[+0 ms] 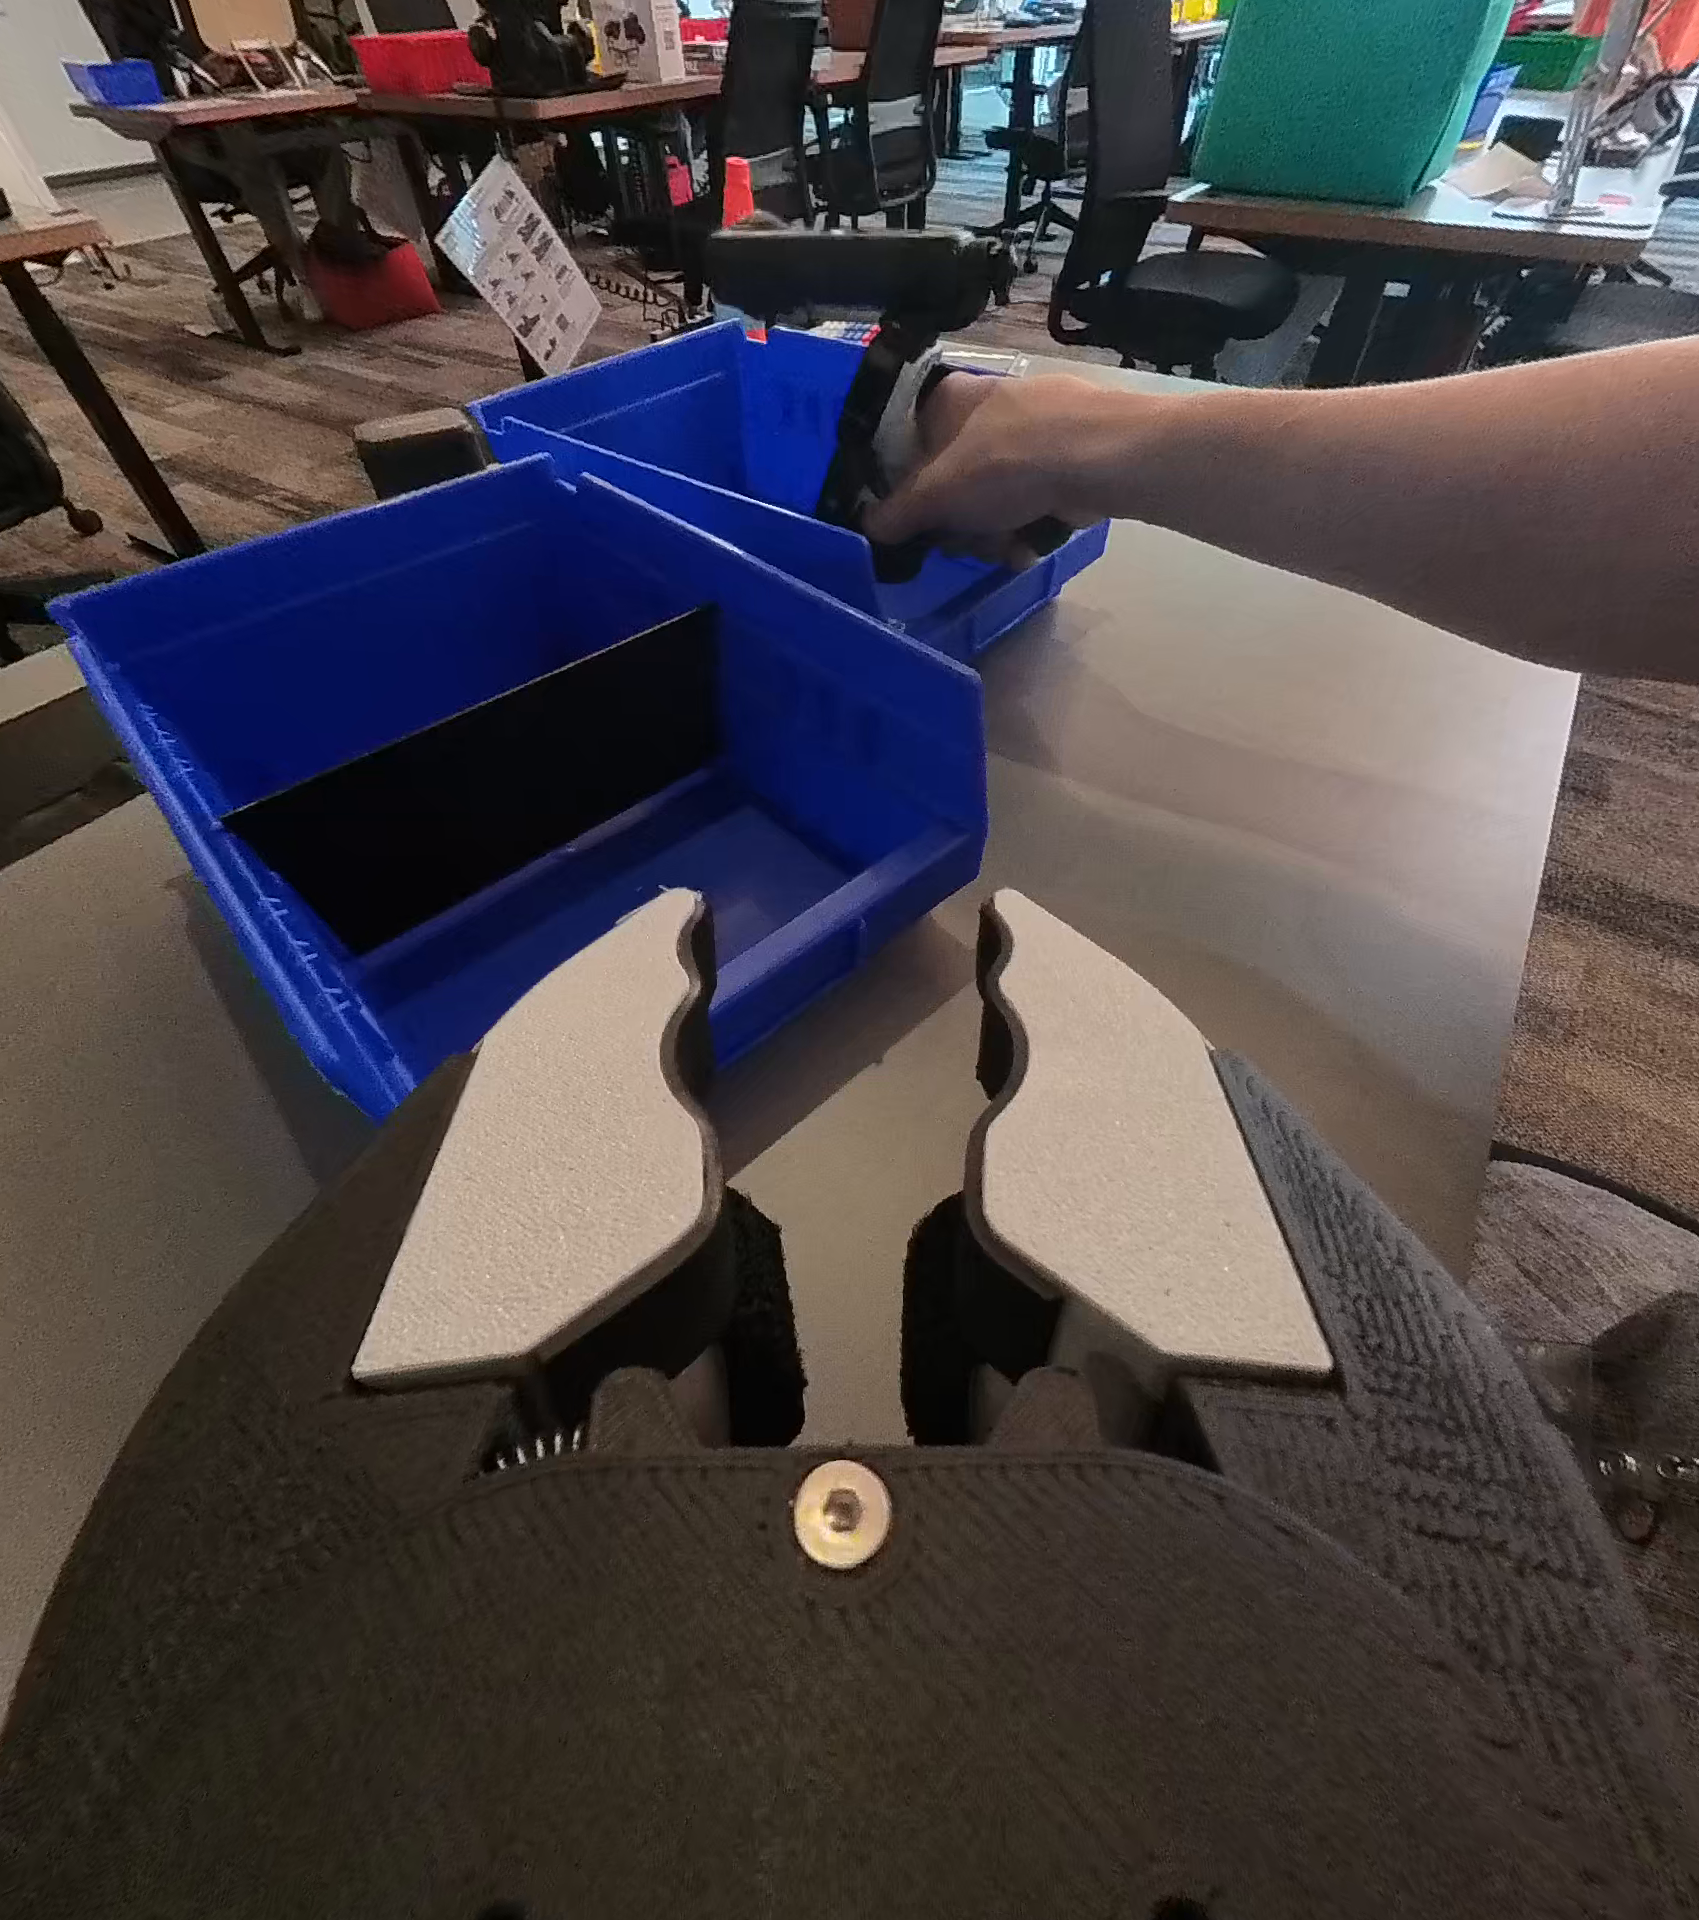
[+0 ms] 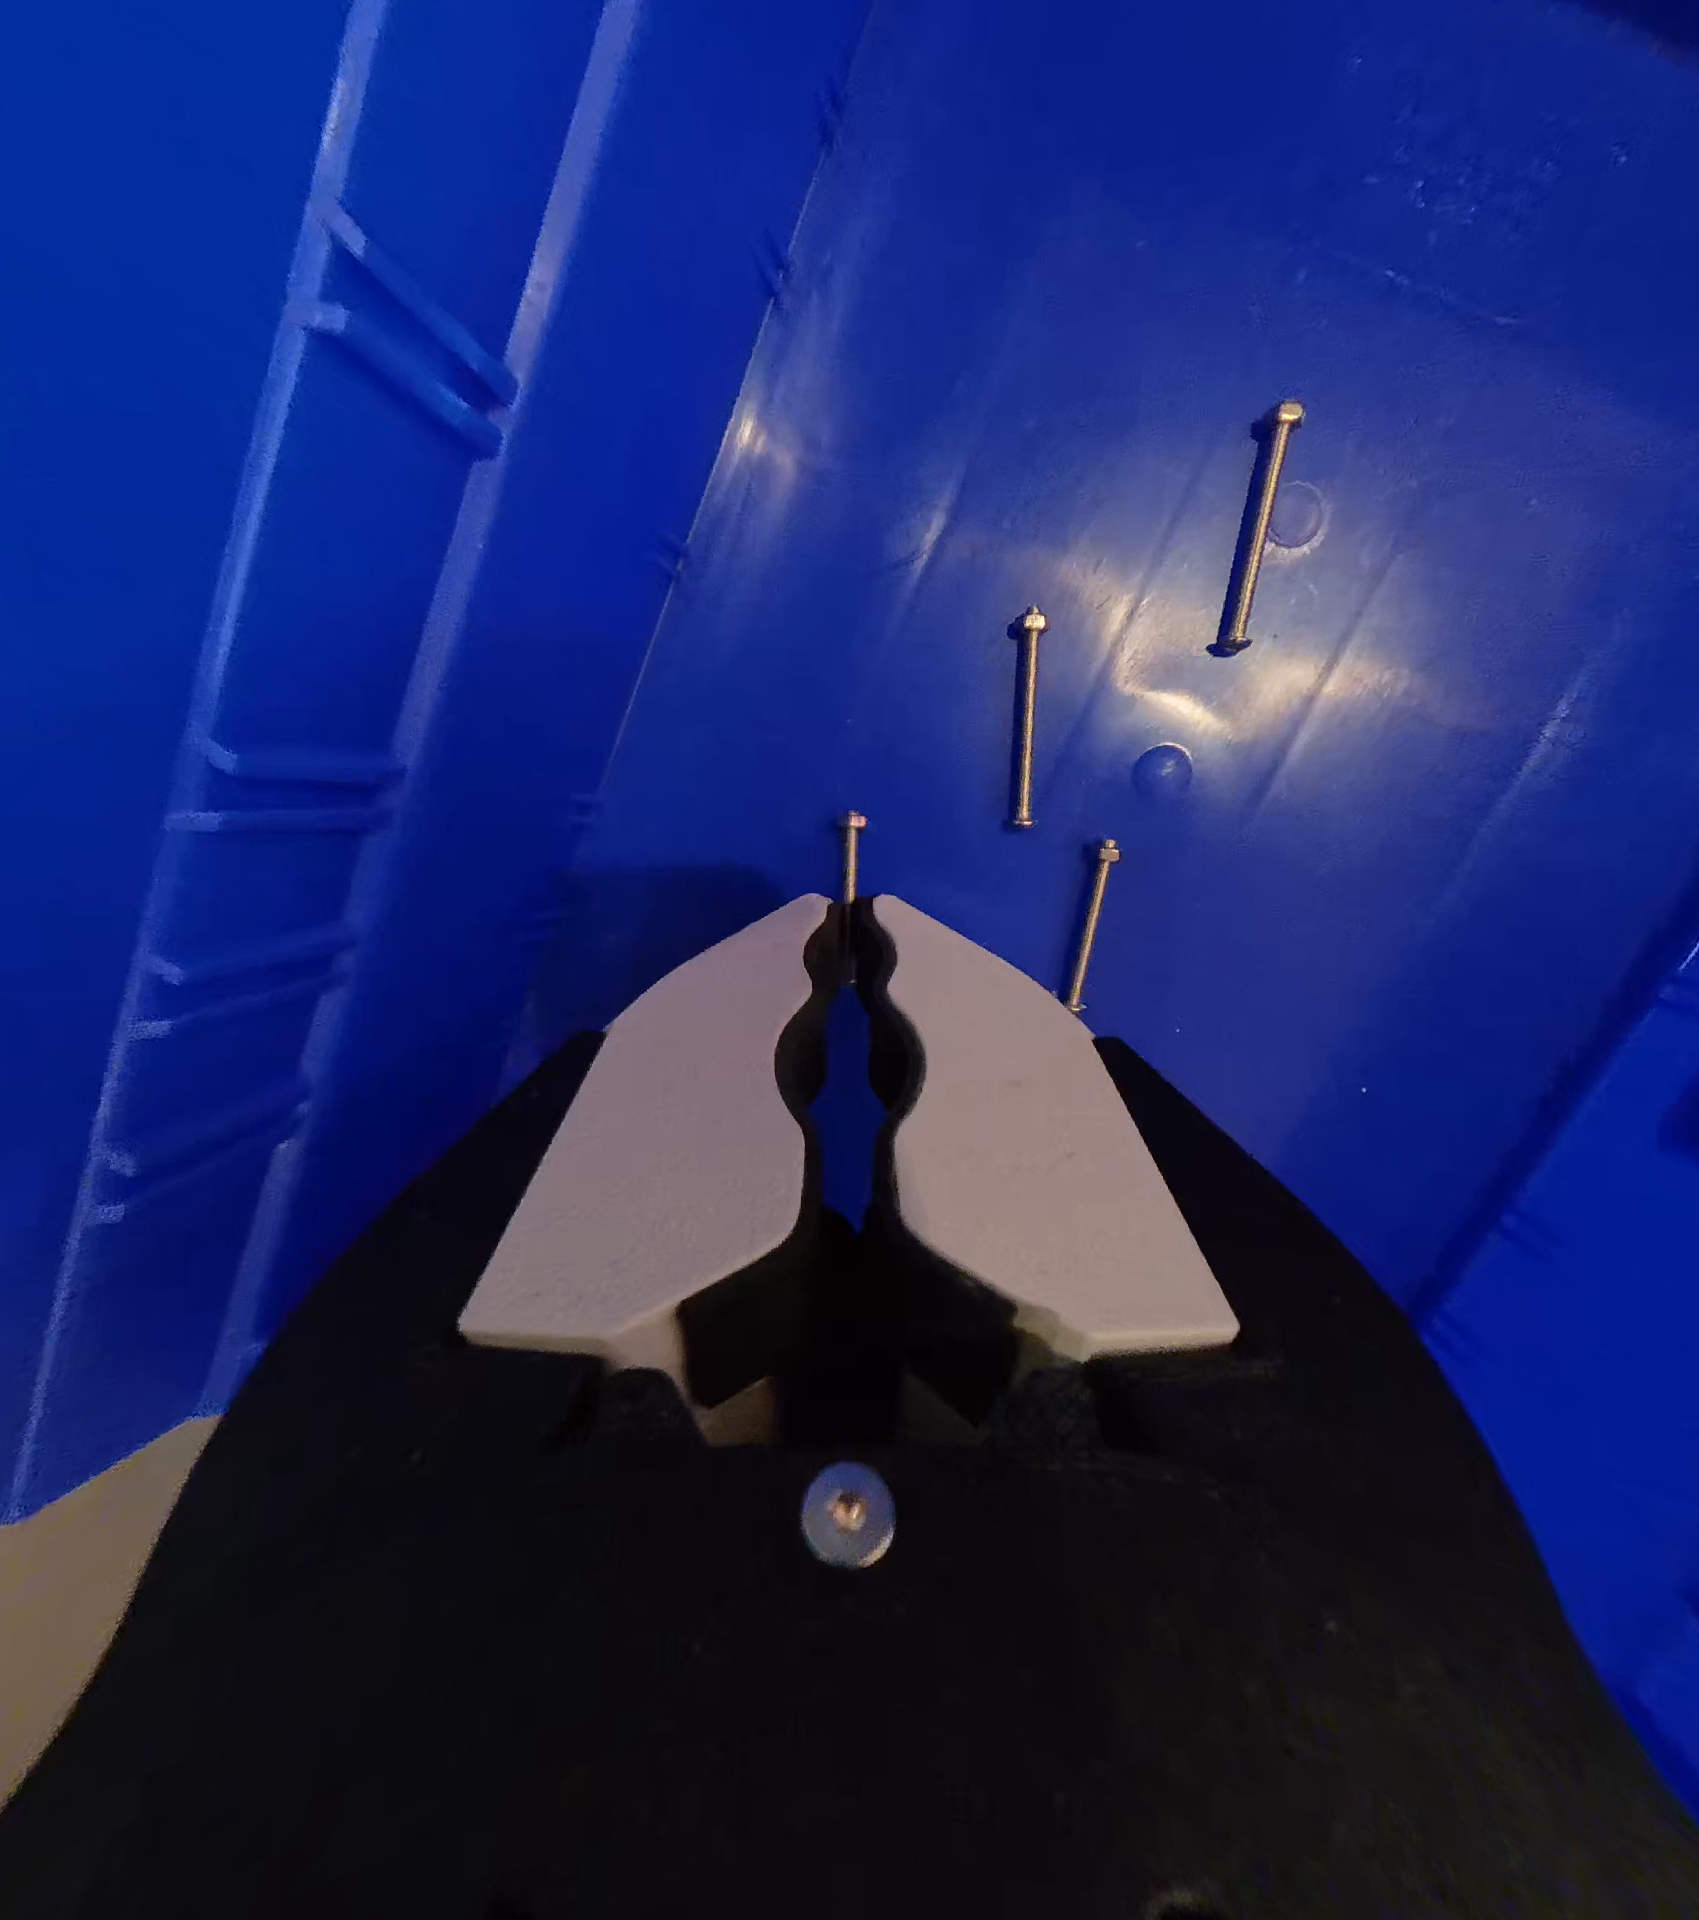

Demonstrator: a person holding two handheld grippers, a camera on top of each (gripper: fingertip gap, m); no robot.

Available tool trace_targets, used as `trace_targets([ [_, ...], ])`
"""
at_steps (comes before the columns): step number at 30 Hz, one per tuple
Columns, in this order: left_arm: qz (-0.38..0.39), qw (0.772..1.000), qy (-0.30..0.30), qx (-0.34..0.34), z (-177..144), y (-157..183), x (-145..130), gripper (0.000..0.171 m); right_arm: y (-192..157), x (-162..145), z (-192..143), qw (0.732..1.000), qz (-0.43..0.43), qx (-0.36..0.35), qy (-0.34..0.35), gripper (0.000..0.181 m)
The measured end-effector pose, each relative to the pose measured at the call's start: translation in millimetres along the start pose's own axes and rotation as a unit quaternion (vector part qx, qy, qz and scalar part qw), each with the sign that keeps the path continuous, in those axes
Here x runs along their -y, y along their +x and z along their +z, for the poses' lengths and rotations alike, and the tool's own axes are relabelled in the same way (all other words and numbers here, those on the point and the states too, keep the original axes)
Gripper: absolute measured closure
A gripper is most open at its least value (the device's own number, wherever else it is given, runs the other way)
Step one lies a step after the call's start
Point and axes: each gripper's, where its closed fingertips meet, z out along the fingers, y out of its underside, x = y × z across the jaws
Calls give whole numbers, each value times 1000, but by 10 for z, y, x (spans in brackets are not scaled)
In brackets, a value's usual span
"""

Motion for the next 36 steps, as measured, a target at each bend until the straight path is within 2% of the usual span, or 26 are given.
trace_targets([
  [12, 0, 1000, 3, 9, -82, -65, 12, 123, 14, 55, -4, 1000, -3, -20, -5, 170],
  [18, 1, 1000, 0, 9, -79, -74, 17, 124, 9, 246, -248, 999, -9, -26, 34, 169],
  [23, 4, 1000, 0, 17, -88, -89, 49, 125, -111, 541, -729, 990, -41, -38, 126, 170],
  [28, 8, 1000, -4, 28, -109, -94, 78, 125, -403, 670, -1421, 963, -100, -57, 245, 172],
  [32, 7, 999, -4, 33, -135, -79, 112, 126, -690, 479, -1915, 932, -144, -71, 326, 173],
  [36, -4, 999, -4, 41, -181, -65, 147, 128, -927, 111, -2291, 899, -163, -79, 400, 164],
])
